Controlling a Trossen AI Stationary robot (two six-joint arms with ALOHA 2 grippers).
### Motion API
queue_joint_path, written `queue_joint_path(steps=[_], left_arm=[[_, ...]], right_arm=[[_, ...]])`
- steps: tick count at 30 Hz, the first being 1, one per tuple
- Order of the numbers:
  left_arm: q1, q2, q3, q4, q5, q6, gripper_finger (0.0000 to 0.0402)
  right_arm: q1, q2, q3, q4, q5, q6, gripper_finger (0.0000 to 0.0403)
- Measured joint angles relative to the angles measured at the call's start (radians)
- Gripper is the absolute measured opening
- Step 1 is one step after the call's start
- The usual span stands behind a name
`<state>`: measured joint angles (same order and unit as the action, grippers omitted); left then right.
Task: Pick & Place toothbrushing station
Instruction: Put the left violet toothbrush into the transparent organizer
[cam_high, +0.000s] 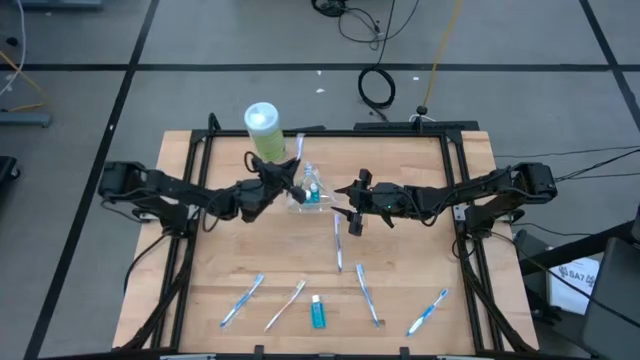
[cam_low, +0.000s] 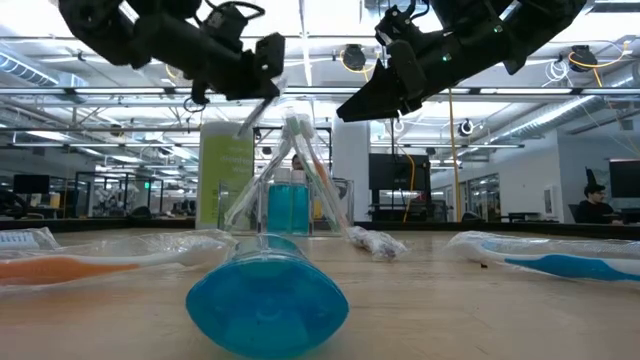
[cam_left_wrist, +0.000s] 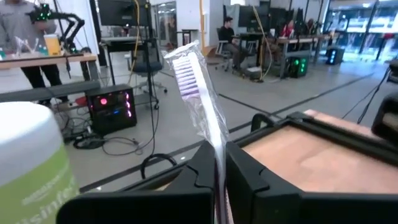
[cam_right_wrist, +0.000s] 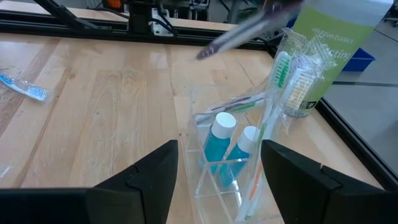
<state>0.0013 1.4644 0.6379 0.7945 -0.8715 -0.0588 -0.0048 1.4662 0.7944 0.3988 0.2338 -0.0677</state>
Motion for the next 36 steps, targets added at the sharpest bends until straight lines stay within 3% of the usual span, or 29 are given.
queue_joint_path(steps=[7, 12, 18, 27, 32, 36], left_arm=[[0.0, 0.147, 0.0, 0.177, -0.069, 0.111, 0.0022], [0.012, 0.228, 0.0, 0.212, -0.1, 0.062, 0.0007], [0.014, 0.291, 0.0, 0.214, -0.164, 0.03, 0.0021], [-0.026, 0.294, 0.0, 0.214, -0.151, 0.212, 0.001], [-0.059, 0.294, 0.0, 0.202, -0.185, 0.206, 0.0029], [-0.078, 0.294, 0.0, 0.202, -0.236, 0.177, 0.002]], right_arm=[[0.0, 0.0, 0.0, -0.003, 0.0, 0.0, 0.0224], [0.0, 0.0, 0.0, -0.019, 0.0, 0.002, 0.0224], [0.0, 0.0, 0.0, -0.031, 0.0, 0.003, 0.0224], [0.0, 0.0, 0.0, -0.043, 0.0, 0.003, 0.0224], [0.0, 0.0, 0.0, -0.046, 0.0, 0.003, 0.0224], [0.0, 0.0, 0.0, -0.046, 0.0, 0.003, 0.0224]])
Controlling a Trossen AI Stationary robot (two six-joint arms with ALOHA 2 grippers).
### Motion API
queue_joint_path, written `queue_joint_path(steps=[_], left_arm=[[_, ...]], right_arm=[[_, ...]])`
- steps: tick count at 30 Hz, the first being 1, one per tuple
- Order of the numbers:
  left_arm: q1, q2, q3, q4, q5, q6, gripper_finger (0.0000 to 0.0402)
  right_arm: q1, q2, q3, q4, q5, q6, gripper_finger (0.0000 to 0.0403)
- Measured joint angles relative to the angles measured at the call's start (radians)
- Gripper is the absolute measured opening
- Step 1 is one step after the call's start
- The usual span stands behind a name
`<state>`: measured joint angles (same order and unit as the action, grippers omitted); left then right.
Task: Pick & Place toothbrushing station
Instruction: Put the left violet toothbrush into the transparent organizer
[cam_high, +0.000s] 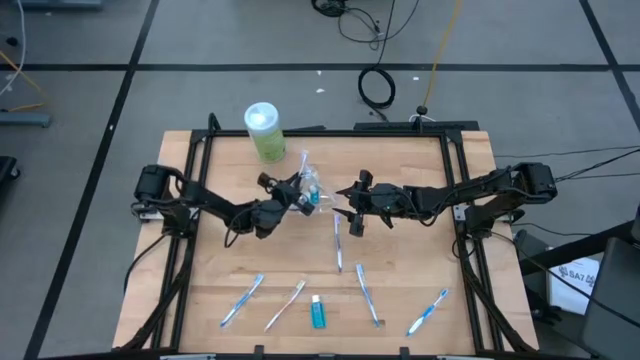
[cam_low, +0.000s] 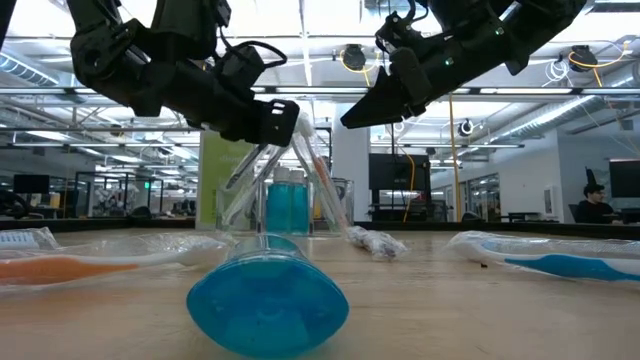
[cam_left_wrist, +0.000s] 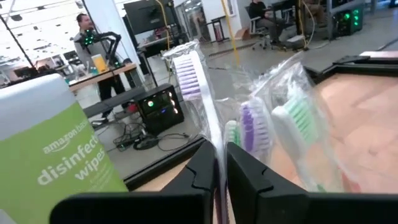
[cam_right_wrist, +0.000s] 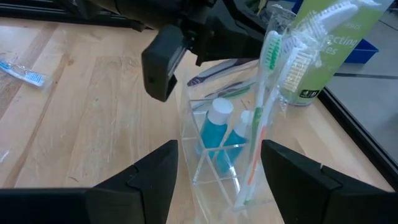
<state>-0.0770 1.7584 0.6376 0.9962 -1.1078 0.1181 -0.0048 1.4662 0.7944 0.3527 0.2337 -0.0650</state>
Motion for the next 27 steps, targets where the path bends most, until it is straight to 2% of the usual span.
queue_joint_path(steps=[5, 11, 15, 19, 27], left_arm=[[-0.004, 0.0, 0.0, -0.09, 0.008, -0.067, 0.0015], [0.009, 0.0, 0.0, -0.24, 0.009, -0.183, 0.0057], [0.012, 0.0, 0.0, -0.244, 0.009, -0.197, 0.0076], [0.009, 0.0, 0.0, -0.244, 0.011, -0.159, 0.008], [0.007, 0.0, 0.0, -0.243, 0.121, -0.153, 0.0081]], right_arm=[[0.0, 0.0, 0.0, 0.0, 0.0, 0.0, 0.0224], [0.0, 0.0, 0.0, 0.0, 0.0, 0.0, 0.0224], [0.0, 0.0, 0.0, 0.0, 0.0, 0.0, 0.0224], [0.0, 0.0, 0.0, 0.0, 0.0, 0.0, 0.0224], [0.0, 0.0, 0.0, 0.0, 0.0, 0.0, 0.0224]])
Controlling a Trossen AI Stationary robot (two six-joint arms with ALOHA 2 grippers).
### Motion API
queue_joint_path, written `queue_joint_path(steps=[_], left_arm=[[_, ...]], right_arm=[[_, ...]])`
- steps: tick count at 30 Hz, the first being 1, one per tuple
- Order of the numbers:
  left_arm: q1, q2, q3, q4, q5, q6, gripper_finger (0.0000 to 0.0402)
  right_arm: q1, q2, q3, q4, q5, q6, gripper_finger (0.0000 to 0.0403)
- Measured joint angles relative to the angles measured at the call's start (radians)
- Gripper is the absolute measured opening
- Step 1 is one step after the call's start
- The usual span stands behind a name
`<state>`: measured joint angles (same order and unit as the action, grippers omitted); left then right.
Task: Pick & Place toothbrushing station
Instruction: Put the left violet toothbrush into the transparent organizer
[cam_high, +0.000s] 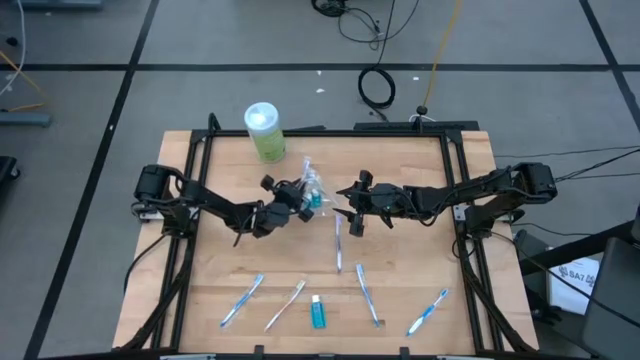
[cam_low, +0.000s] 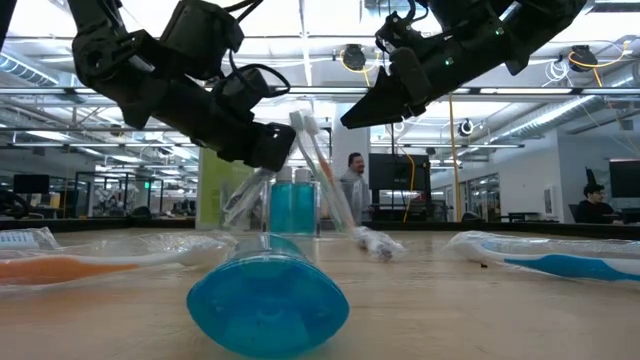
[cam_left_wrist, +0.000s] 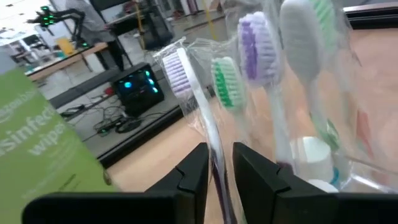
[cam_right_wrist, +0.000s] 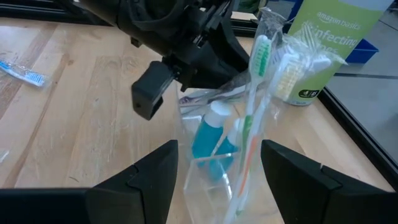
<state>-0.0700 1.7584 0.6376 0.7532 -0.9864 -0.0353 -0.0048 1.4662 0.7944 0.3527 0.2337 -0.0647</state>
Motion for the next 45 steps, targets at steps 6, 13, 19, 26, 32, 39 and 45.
queue_joint_path(steps=[6, 13, 19, 26, 32, 39, 45], left_arm=[[0.0, 0.0, 0.0, -0.001, 0.001, 0.001, 0.0081], [-0.011, 0.0, 0.0, 0.004, -0.004, 0.018, 0.0081], [-0.023, 0.0, 0.0, 0.005, -0.01, 0.031, 0.0081], [-0.046, -0.001, 0.0, 0.006, -0.099, 0.045, 0.0081], [-0.087, -0.038, 0.0, 0.001, -0.113, 0.077, 0.0081], [-0.125, -0.054, 0.0, -0.018, -0.123, 0.069, 0.0081], [-0.144, -0.054, 0.0, -0.15, -0.15, -0.051, 0.0081]], right_arm=[[0.0, 0.0, 0.0, 0.0, 0.0, 0.0, 0.0224], [0.0, 0.0, 0.0, -0.001, 0.0, 0.0, 0.0224], [0.0, 0.0, 0.0, -0.001, 0.0, 0.0, 0.0224], [0.0, 0.0, 0.0, -0.001, 0.0, 0.0, 0.0224], [0.0, 0.0, 0.0, -0.007, 0.0, 0.0, 0.0224], [0.0, 0.0, 0.0, -0.007, 0.0, 0.0, 0.0224], [0.0, 0.0, 0.0, -0.007, 0.0, 0.0, 0.0224]])
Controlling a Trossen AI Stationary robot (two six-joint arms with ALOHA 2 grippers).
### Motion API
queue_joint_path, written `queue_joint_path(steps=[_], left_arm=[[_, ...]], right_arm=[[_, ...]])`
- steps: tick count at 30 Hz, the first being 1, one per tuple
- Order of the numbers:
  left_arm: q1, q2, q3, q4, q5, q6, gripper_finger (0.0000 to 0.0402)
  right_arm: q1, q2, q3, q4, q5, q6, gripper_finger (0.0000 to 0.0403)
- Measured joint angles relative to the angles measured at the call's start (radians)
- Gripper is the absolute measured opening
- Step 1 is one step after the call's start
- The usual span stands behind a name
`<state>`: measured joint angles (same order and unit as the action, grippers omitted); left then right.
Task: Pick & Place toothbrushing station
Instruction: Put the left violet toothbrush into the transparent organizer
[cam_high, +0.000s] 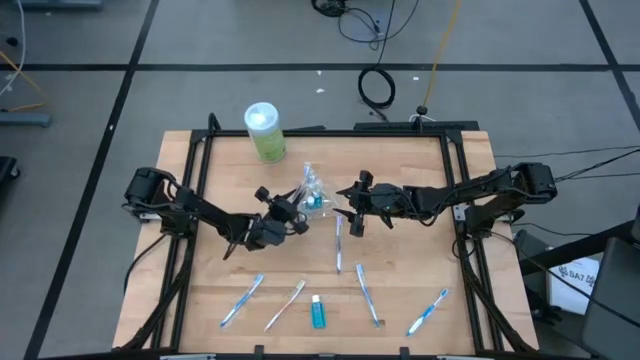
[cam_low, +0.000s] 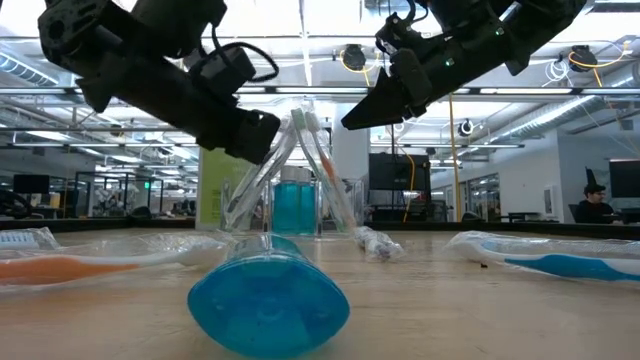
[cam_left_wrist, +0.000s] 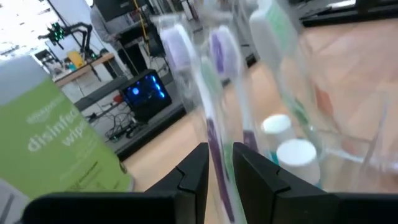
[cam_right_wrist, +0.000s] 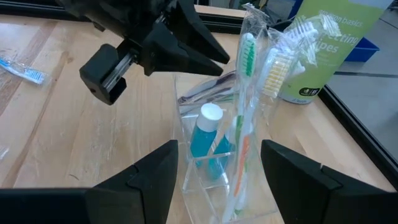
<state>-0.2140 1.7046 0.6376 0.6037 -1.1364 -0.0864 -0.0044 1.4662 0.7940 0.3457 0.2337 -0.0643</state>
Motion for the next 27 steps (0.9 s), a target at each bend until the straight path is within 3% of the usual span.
queue_joint_path(steps=[6, 15, 18, 22, 27], left_arm=[[-0.001, 0.0, 0.0, -0.114, 0.009, -0.156, 0.0081], [-0.012, -0.079, 0.005, -0.052, 0.06, -0.052, 0.0081], [0.007, -0.167, 0.005, -0.085, 0.131, -0.049, 0.0081], [0.08, -0.31, 0.005, -0.193, 0.299, -0.047, 0.0087], [0.201, -0.447, 0.005, -0.352, 0.472, -0.047, 0.0122]], right_arm=[[0.0, 0.0, 0.0, 0.0, 0.0, 0.0, 0.0224], [0.0, 0.0, 0.0, -0.001, 0.0, 0.0, 0.0224], [0.0, 0.0, 0.0, -0.004, 0.0, 0.0, 0.0224], [0.0, 0.0, 0.0, -0.011, 0.0, 0.0, 0.0224], [0.0, 0.0, 0.0, -0.013, 0.0, 0.0, 0.0224]])
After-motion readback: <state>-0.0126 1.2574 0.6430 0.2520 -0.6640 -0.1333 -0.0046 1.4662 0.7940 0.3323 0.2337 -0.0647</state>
